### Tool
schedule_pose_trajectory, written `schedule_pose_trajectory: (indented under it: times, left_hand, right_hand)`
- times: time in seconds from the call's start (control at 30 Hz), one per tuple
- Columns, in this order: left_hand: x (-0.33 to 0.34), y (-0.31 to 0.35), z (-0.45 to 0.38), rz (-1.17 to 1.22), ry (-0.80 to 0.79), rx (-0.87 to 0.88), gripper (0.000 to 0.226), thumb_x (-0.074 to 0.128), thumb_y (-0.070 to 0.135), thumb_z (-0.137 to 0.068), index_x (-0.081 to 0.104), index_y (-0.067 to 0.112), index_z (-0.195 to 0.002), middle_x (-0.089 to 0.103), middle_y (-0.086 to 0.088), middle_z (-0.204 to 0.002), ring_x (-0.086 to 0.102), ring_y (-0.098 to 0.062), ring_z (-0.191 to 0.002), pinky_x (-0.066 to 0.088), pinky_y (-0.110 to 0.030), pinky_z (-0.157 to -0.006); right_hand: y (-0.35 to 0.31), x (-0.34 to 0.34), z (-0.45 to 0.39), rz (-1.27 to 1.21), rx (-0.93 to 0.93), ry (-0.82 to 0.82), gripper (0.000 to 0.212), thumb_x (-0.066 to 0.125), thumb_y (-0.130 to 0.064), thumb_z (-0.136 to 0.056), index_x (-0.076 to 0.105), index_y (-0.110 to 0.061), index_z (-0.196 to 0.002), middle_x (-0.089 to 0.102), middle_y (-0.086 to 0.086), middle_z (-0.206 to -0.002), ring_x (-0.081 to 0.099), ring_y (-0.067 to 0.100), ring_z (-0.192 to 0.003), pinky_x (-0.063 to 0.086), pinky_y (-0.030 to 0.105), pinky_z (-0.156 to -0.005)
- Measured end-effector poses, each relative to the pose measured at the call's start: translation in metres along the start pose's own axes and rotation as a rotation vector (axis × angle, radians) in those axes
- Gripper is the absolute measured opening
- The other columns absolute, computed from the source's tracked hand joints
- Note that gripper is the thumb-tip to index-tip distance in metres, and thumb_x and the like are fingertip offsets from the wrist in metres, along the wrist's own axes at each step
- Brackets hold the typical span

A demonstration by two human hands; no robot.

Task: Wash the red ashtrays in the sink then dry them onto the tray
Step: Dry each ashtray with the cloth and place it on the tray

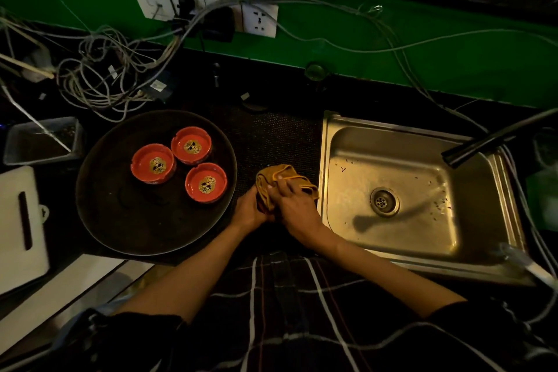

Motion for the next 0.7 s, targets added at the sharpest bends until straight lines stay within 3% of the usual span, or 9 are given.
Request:
schedule_pose_trajectory:
  times: [0.17,0.33,0.4,0.53,0.6,0.7]
  left_hand:
    - [0.001,-0.006,-0.002,0.017,0.010,0.024,0.105,0.083,0.052,-0.038,0.054,0.025,-0.135,0.068,0.008,-0.114,0.063,-0.010,-0.109,0.041,-0.005,-0.084]
    - [0.001,-0.006,-0.004,-0.027,-0.010,0.052,0.115,0.095,0.032,-0.050,0.040,0.023,-0.150,0.061,-0.007,-0.134,0.058,-0.019,-0.121,0.042,-0.025,-0.102]
    - [0.000,-0.007,-0.004,-0.032,0.002,0.060,0.114,0.093,0.033,-0.050,0.038,0.025,-0.150,0.058,-0.009,-0.137,0.057,-0.023,-0.124,0.043,-0.032,-0.106]
    - [0.001,-0.007,-0.004,-0.022,-0.006,0.061,0.114,0.096,0.026,-0.054,0.036,0.025,-0.152,0.054,-0.008,-0.141,0.052,-0.025,-0.127,0.040,-0.030,-0.105]
    - [0.003,-0.008,-0.004,-0.002,-0.016,0.059,0.117,0.097,0.028,-0.052,0.035,0.026,-0.152,0.052,-0.008,-0.143,0.050,-0.024,-0.129,0.039,-0.031,-0.105]
    - [0.002,-0.009,-0.004,0.021,-0.019,0.055,0.122,0.099,0.029,-0.048,0.035,0.028,-0.152,0.051,-0.005,-0.144,0.047,-0.021,-0.132,0.036,-0.030,-0.106]
  right_hand:
    - [0.012,-0.001,0.005,-0.045,-0.079,-0.067,0.063,0.062,-0.032,-0.088,0.044,-0.026,-0.148,0.029,0.008,-0.160,0.030,0.034,-0.143,0.039,0.051,-0.103]
    - [0.025,0.001,0.027,-0.064,-0.147,0.008,0.049,0.068,-0.029,-0.083,0.062,-0.031,-0.132,0.046,0.002,-0.151,0.042,0.032,-0.138,0.043,0.053,-0.098]
    - [0.032,0.002,0.036,-0.074,-0.134,0.011,0.048,0.071,-0.028,-0.082,0.064,-0.032,-0.129,0.049,0.000,-0.150,0.044,0.031,-0.136,0.043,0.052,-0.099]
    - [0.039,0.000,0.040,-0.095,-0.071,0.051,0.051,0.070,-0.022,-0.079,0.064,-0.035,-0.127,0.048,-0.002,-0.150,0.044,0.029,-0.135,0.042,0.049,-0.102]
    - [0.042,-0.006,0.036,-0.158,-0.011,0.103,0.045,0.067,-0.018,-0.080,0.068,-0.032,-0.123,0.056,-0.001,-0.142,0.053,0.027,-0.126,0.046,0.042,-0.100]
    - [0.057,-0.021,0.028,-0.420,0.269,0.146,0.037,0.052,-0.016,-0.086,0.072,-0.028,-0.114,0.074,0.000,-0.106,0.069,0.020,-0.088,0.055,0.029,-0.075]
Point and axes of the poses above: each hand's wrist, its own z-axis away from the middle knuckle, its own x-axis out of the palm, y = z × x, the point moved 5 cm from there along -z, towards the middle knuckle
